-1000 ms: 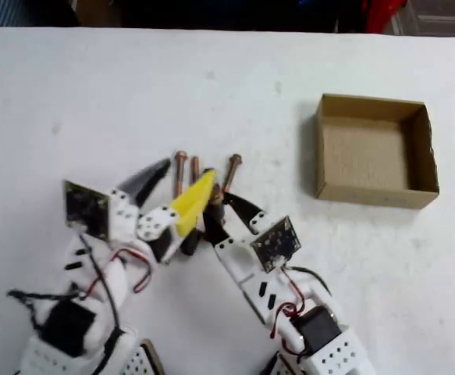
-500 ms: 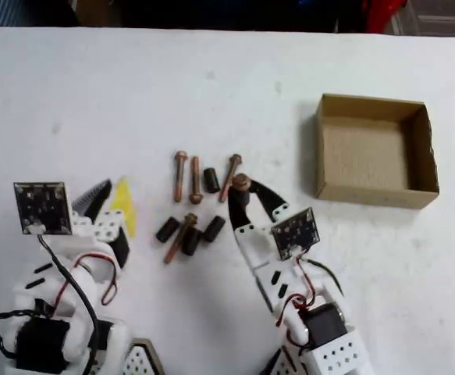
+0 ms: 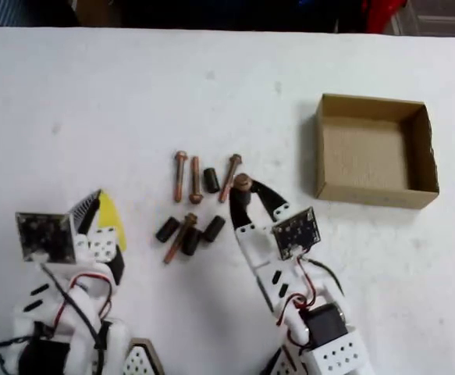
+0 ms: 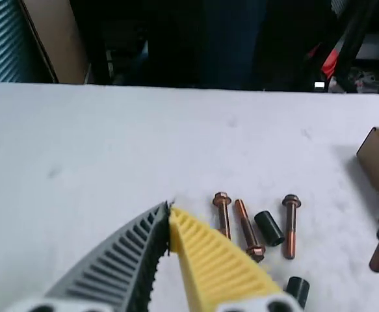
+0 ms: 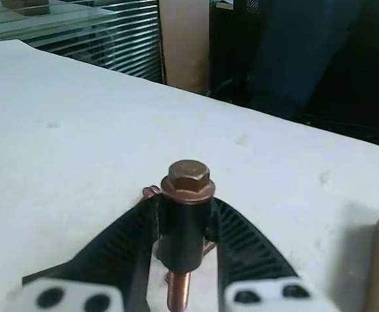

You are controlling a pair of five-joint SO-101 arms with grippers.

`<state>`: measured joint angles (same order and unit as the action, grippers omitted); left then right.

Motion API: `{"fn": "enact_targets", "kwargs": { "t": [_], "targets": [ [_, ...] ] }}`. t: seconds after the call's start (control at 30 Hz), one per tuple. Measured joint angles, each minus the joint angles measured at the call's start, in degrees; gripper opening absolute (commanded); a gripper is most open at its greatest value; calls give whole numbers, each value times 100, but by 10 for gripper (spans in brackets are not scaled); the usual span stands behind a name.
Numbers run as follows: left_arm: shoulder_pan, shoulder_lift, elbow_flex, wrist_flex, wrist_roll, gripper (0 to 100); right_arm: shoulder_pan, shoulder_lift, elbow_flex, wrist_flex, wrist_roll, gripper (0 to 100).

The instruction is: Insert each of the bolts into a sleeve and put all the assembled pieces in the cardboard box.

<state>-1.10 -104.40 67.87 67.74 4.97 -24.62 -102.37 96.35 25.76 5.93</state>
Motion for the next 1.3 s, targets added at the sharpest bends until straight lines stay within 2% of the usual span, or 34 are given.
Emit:
{"fn": "enact_targets", "kwargs": {
  "t": [0.17, 0.6, 0.87, 1.07, 1.3],
  "targets": [
    [0, -9, 712, 0, 0, 23, 475, 0, 0, 9, 0, 18],
    [0, 0, 2497, 0, -510, 24, 519, 0, 0, 9, 0, 18],
    [-123, 70, 2919, 0, -905, 24, 659, 0, 0, 141, 0, 17],
    [-299, 35, 2927, 501, -905, 24, 1020, 0, -220, 818, 0, 17],
    [-299, 35, 2927, 589, -905, 24, 1873, 0, -1143, 1477, 0, 17]
  ]
}}
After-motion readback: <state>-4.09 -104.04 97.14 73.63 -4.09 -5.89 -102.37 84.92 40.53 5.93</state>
